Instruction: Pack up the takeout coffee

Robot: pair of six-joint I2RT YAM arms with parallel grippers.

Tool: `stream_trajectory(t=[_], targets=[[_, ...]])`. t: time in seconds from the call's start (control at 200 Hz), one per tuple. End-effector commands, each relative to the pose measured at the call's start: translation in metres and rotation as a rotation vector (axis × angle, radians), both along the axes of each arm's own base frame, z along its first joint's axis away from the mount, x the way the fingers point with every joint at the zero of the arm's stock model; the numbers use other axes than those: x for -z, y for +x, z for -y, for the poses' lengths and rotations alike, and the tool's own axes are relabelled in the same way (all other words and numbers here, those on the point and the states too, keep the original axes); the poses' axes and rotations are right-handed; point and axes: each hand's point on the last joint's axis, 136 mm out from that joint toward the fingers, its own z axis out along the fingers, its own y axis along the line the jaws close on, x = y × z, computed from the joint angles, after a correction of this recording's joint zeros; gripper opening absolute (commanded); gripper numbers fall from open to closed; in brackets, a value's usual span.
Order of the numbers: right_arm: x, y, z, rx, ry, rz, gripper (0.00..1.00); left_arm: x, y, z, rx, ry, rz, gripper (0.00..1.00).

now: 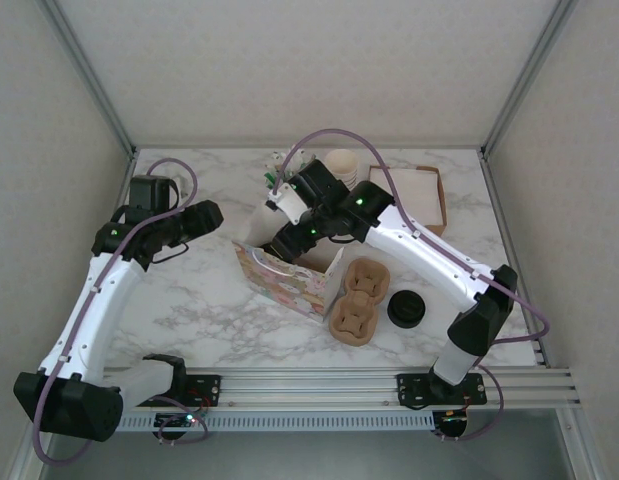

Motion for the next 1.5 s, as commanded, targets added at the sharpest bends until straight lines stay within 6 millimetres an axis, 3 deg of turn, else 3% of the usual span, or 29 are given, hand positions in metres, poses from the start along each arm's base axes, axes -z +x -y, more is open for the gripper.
stream_trajectory(t=[0.0,0.32,0.636,0.771,0.926,1.111,1.251,1.381,1.492], targets=[[-0.020,-0.010,0.007,-0.022,0.006,0.034,0.60,-0.011,0.000,0.003,0.024,0.018,0.016,0.67],[-0.035,-0.018,0.015,-0.020,0.025,0.056,0.63,-0.013,0.001,0.008,0.044,0.035,0.010,0.69],[-0.089,-0.016,0.032,0.053,0.187,0.207,0.68,-0.028,0.009,0.011,0.066,0.072,0.043,0.70],[-0.118,-0.003,0.050,0.170,0.293,0.345,0.71,-0.038,0.016,0.014,0.078,0.078,0.065,0.69],[-0.137,0.023,0.090,0.387,0.360,0.446,0.72,-0.053,0.030,0.020,0.082,0.080,0.095,0.69],[-0.120,0.062,0.156,0.678,0.355,0.415,0.72,-0.070,0.059,0.033,0.087,0.075,0.119,0.66],[-0.100,0.074,0.204,0.861,0.370,0.376,0.72,-0.077,0.087,0.043,0.086,0.080,0.136,0.57],[-0.084,0.075,0.231,0.945,0.380,0.347,0.73,-0.076,0.115,0.048,0.055,0.087,0.131,0.49],[-0.073,0.074,0.243,0.979,0.360,0.325,0.73,-0.067,0.137,0.065,0.090,0.071,0.109,0.46]])
